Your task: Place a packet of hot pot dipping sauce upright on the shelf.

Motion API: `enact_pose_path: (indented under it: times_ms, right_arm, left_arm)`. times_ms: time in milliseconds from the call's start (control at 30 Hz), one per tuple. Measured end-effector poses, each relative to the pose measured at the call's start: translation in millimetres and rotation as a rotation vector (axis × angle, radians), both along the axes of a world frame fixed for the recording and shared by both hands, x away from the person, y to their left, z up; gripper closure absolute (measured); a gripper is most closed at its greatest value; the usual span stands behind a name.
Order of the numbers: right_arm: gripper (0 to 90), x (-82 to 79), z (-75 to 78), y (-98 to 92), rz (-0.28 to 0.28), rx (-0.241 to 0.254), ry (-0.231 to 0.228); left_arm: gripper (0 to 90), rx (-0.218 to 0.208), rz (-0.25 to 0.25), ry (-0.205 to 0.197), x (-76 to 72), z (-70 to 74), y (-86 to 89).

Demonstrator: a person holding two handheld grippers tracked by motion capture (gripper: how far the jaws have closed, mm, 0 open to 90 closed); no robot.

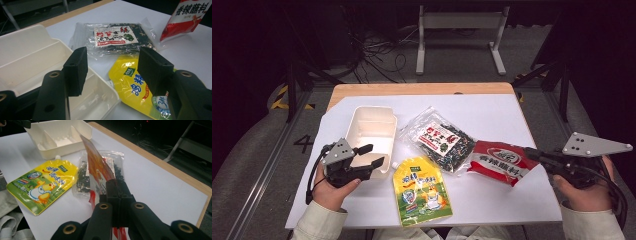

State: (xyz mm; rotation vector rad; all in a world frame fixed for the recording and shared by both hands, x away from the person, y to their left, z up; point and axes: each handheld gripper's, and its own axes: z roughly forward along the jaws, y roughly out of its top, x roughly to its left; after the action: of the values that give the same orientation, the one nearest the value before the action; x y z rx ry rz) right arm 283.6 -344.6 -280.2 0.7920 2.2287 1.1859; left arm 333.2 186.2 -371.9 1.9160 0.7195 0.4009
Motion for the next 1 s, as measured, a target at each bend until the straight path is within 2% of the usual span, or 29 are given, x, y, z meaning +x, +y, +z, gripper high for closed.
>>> enact_pose_path:
  times_ms: [167, 400, 667, 1000]
  right_arm:
    - [89.9, -0.3, 6.1, -1.0, 0.007, 0.021, -0.010]
    - [89.9, -1.0, 12.9, 7.7, 0.038, 0.034, -0.024]
    - [89.9, 1.6, 15.5, 17.1, 0.065, 0.041, -0.027]
    - [89.9, 5.6, 17.4, 27.7, 0.101, 0.068, -0.030]
  left_arm:
    - [40.5, 0.002, -0.015, -0.005, -0.3, 1.6, -6.5]
    - [36.1, 0.016, -0.061, -0.009, -0.5, 1.9, -21.9]
    - [31.8, 0.046, -0.118, 0.004, 2.8, -2.8, -43.2]
    - [29.7, 0.077, -0.172, -0.002, 6.6, -7.5, -68.7]
